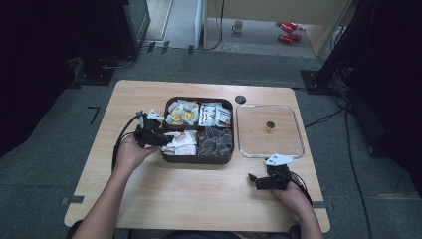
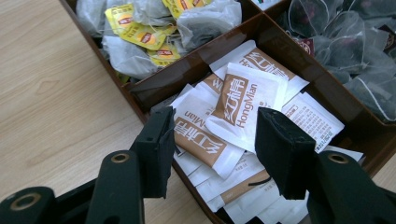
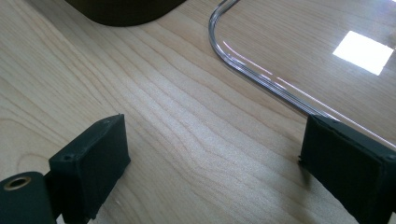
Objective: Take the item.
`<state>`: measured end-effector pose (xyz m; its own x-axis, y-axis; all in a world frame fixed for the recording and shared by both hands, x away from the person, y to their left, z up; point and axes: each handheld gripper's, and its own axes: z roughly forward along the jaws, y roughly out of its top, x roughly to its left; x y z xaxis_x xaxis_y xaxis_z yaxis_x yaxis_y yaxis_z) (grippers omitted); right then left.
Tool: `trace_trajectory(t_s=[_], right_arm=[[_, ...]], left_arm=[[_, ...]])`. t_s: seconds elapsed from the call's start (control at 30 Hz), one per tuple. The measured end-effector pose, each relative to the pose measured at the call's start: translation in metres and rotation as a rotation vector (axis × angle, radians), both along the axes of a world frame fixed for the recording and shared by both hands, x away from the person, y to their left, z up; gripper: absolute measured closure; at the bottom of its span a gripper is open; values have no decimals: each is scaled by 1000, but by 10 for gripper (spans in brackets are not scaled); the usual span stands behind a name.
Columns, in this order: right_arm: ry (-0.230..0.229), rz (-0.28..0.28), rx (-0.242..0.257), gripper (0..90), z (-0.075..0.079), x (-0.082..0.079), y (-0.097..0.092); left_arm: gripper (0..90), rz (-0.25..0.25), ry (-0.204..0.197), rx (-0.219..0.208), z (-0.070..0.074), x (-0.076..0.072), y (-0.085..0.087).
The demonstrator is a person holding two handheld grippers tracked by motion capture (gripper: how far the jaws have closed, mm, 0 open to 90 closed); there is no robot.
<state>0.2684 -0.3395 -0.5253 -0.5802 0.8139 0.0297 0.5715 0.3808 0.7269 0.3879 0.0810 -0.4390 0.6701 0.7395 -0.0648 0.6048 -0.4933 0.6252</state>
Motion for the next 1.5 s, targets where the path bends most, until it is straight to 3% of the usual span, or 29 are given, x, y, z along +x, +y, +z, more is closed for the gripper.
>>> trace_trajectory(t_s=[0.03, 0.23, 0.53, 0.7, 1.0, 1.23, 1.47, 1.5], right_arm=[[0, 0, 0, 77, 0, 0, 0], [0, 0, 0, 77, 0, 0, 0], [0, 0, 0, 77, 0, 0, 0], [0, 1, 0, 77, 0, 0, 0], [0, 2, 0, 77, 0, 0, 0], [0, 3, 0, 77, 0, 0, 0], [0, 4, 0, 77, 0, 0, 0], [-1, 4, -1, 77, 0, 0, 0]], left_arm=[[489, -20, 7, 24, -1, 2, -4], [511, -57, 37, 59, -9, 8, -15], [508, -90, 62, 87, -14, 14, -29], [444, -100, 102, 113, -17, 24, -35], [393, -133, 131, 126, -25, 27, -41], [500, -165, 134, 107, -26, 28, -39], [555, -153, 137, 112, -27, 27, -39], [597, -148, 137, 116, -26, 27, -39]])
